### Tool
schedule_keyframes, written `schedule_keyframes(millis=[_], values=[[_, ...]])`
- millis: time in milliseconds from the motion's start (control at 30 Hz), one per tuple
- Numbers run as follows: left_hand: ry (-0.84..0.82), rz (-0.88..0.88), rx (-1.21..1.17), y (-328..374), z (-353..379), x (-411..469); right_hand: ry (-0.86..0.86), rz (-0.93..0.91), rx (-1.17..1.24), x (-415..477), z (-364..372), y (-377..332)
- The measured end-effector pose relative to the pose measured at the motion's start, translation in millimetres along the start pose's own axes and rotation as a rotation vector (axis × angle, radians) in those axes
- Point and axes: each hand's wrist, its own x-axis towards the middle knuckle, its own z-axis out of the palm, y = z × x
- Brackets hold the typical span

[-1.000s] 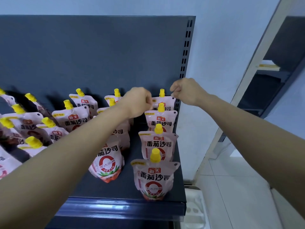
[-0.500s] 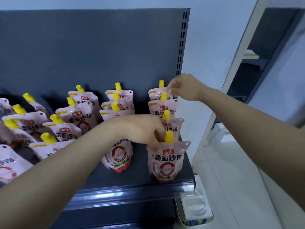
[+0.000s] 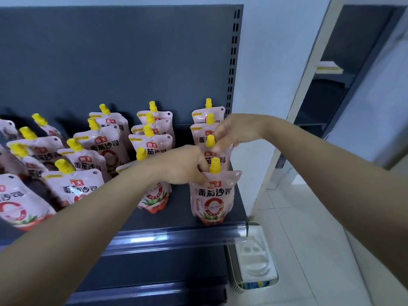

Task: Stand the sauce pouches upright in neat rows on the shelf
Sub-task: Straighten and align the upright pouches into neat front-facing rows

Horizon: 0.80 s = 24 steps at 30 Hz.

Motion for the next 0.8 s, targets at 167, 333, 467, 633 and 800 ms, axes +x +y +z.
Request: schedule_keyframes(millis=[167, 333, 467, 633, 800], values=[[0.059, -0.066, -0.086, 8, 9, -1, 0.083, -0.041, 0.046, -3, 9, 6], [0.055, -0.115, -0.186, 15, 7, -15, 0.033, -0.063, -0.026, -4, 4, 6], [0.299, -0.178, -0.259, 2, -19, -50, 0.219, -0.127, 0.044, -9, -8, -6], [0.612, -0.389, -0.2, -38, -41, -86, 0.27, -0.201, 0.04, -2, -1, -44], [0.464, -0.456, -0.149, -71, -15, -90, 0.235, -0.226, -0.088, 23, 16, -85]])
